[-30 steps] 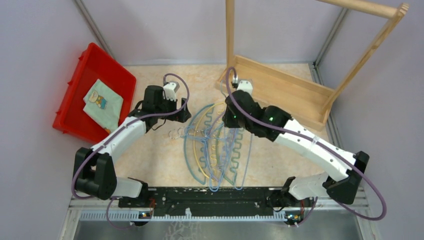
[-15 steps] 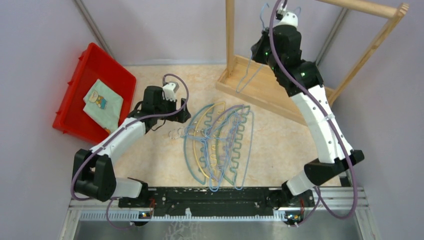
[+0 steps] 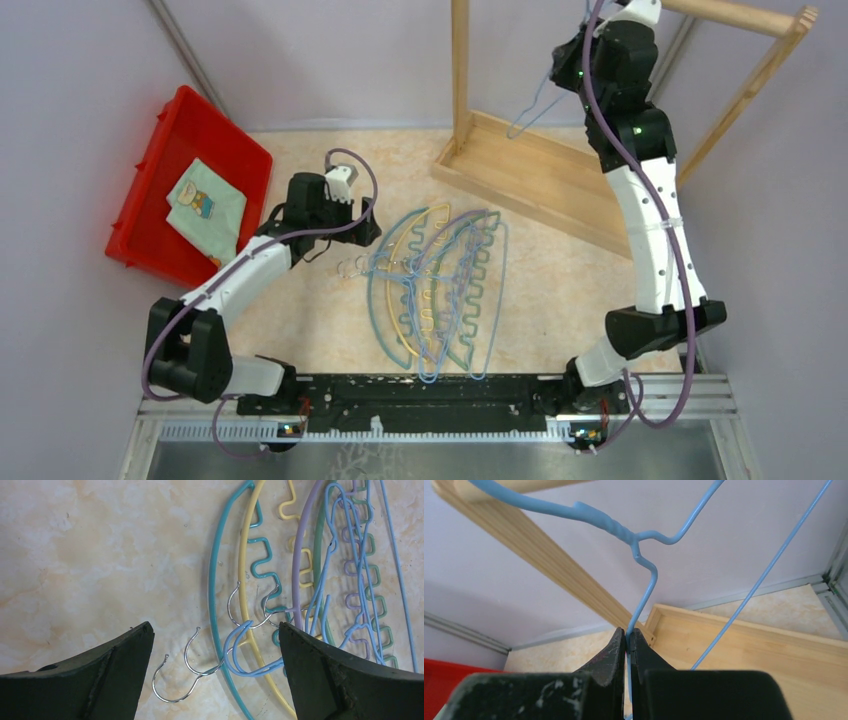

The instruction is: Organize the hangers

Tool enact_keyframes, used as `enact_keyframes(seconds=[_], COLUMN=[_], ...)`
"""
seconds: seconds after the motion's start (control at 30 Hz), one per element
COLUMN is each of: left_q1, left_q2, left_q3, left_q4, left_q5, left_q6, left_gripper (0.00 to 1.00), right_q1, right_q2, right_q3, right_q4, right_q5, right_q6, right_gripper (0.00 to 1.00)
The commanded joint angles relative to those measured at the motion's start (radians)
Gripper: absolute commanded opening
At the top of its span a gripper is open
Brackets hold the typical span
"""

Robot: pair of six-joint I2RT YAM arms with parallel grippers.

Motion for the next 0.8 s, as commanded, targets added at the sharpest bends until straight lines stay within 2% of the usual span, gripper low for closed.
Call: enact_keyframes(seconds=[0.0,0.3,0.6,0.77], left_q1=[-0.005,-0.005,-0.005,-0.004], left_q2=[0.023,0.045,0.058,0.058], left_q3=[0.010,0.024,0.027,0.021], left_q4=[0.019,0.005,0.000,0.000], left_q5=[-0.011,-0.023,-0.018,-0.012], left_q6=[0.017,0.035,0.041,0.041], left_gripper=[0.99,0.99,0.99,0.99], right_q1=[-0.077,-0.235,-0.278,-0.300], right_q2=[0.008,0.034,-0.050,-0.095], right_q3=[0.056,0.009,-0.218,-0.291], right_q4=[0.091,0.114,0.128,0.110], right_q5=[-0.008,-0.052,-0.030,-0.031], right_q6=[0.030,0.071,0.086,0.078], right_gripper=[0.00,0.00,0.00,0.02])
